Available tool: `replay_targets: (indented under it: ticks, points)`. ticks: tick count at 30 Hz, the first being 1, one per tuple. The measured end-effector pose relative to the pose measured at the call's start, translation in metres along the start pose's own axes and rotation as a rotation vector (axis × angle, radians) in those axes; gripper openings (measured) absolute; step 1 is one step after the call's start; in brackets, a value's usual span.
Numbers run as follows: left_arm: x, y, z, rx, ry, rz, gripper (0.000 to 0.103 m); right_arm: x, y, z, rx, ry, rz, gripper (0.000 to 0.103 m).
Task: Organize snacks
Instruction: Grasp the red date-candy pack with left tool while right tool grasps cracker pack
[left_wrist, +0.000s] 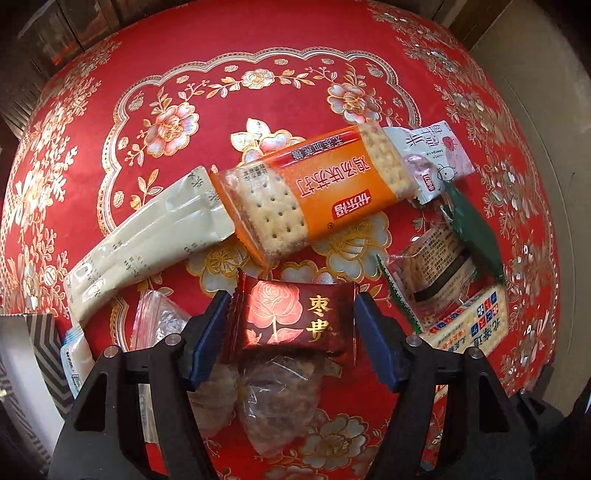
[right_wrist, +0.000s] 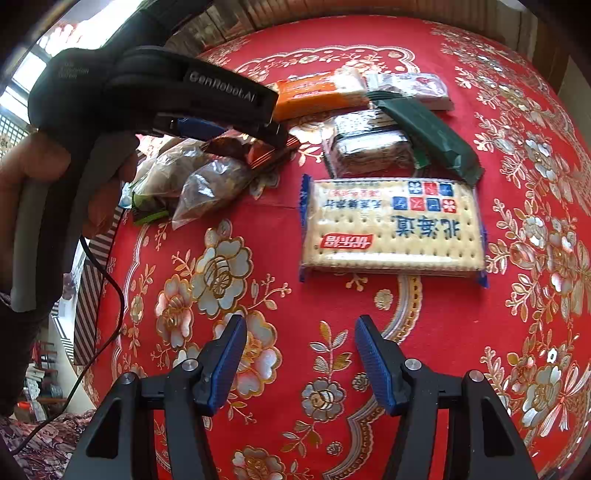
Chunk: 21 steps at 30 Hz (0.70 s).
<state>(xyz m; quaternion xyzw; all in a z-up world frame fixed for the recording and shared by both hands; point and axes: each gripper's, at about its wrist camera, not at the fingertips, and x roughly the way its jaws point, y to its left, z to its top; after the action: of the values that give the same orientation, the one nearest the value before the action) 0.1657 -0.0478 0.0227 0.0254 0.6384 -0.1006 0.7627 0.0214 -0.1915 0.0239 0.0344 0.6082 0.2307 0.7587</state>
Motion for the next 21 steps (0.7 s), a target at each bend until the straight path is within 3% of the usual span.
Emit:
replay_targets:
  ticks: [7, 11, 17, 21]
  points:
    - [0.008, -0.019, -0.003, 0.097, -0.039, 0.026, 0.058, -0.01, -0.017, 0.0, 0.045, -0.015, -0.018, 0.059]
    - [0.0, -0.009, -0.006, 0.074, -0.057, -0.002, 0.051, -0.019, -0.022, 0.003, 0.06, -0.041, -0.02, 0.059]
    - [-0.027, 0.012, -0.014, 0.012, -0.12, -0.022, 0.05, -0.03, -0.036, 0.014, 0.123, -0.077, -0.006, 0.059]
    - [-0.047, 0.021, -0.022, -0.013, -0.153, -0.044, 0.05, -0.034, -0.031, 0.033, 0.116, -0.124, -0.046, 0.059]
